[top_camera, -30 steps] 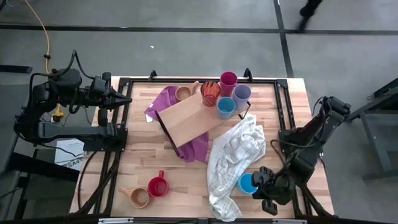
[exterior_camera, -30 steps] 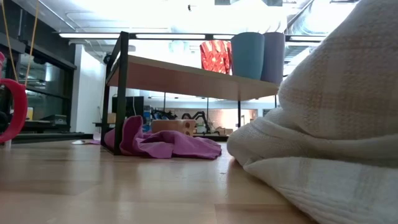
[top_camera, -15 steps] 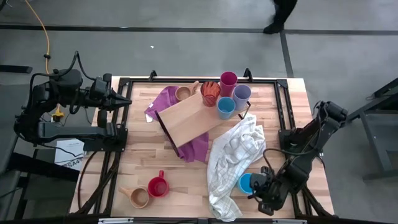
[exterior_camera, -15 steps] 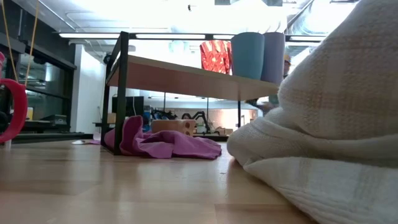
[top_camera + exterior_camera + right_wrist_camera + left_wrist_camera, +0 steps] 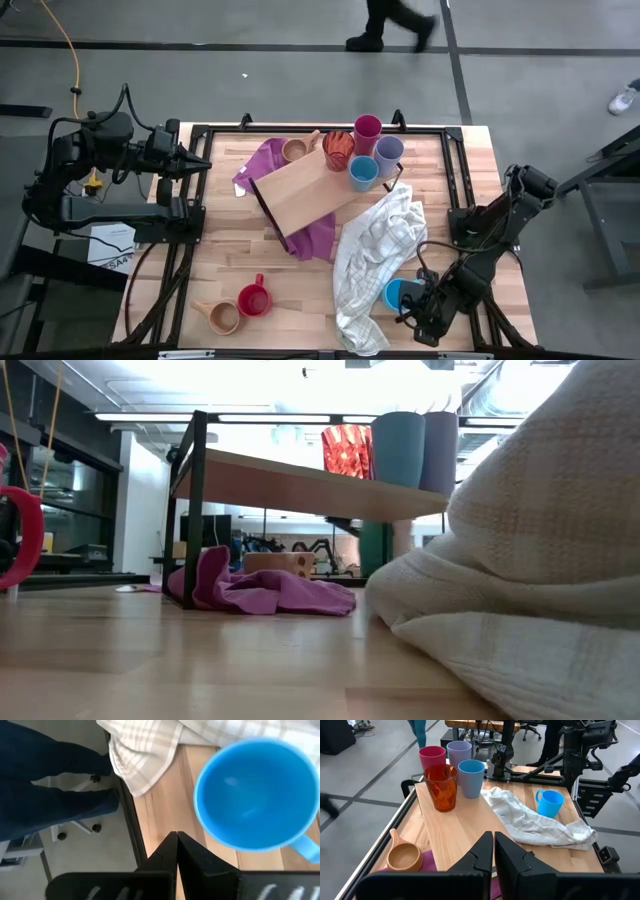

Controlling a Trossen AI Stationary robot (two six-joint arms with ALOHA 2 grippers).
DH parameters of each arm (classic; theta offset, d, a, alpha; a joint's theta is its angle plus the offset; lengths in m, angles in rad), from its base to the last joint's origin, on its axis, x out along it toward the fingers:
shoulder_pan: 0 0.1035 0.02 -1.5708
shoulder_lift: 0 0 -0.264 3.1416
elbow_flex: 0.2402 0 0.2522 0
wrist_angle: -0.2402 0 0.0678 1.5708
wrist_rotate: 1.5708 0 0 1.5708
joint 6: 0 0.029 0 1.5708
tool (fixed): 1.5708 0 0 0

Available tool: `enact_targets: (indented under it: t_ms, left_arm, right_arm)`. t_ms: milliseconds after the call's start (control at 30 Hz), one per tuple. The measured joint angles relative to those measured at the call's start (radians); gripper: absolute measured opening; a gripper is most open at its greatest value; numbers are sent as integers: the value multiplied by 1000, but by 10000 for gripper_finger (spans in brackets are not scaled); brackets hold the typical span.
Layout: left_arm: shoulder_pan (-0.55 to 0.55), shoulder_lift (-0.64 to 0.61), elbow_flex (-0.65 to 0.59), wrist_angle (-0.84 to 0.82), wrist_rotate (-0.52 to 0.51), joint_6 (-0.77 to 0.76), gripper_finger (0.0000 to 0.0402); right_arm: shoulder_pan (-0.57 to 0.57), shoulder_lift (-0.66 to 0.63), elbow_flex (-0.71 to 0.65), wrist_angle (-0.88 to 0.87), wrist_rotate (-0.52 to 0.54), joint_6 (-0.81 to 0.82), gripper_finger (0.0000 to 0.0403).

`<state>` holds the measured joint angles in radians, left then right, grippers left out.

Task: Stack small to large cups/mugs on shelf
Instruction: Put the light blue mug on the shelf

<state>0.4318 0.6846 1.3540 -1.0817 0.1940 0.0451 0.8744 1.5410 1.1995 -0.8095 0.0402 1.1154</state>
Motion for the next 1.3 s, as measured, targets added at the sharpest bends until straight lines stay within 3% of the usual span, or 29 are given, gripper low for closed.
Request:
enact_targets:
  t_ms: [333, 600, 1033, 1300]
  left_arm:
    - [0, 0, 0, 0, 25, 8, 5]
    - [0, 0, 0, -4, 27, 15, 5]
    - [0, 0, 0, -22, 27, 26, 5]
    - [0, 0, 0, -22, 27, 25, 5]
  right_arm:
    - [-18, 5, -2, 5, 1, -35, 38]
    - [-17, 86, -3, 28, -33, -32, 41]
    - [-31, 89, -3, 117, 10, -41, 41]
    - [-37, 89, 46, 21, 91, -77, 41]
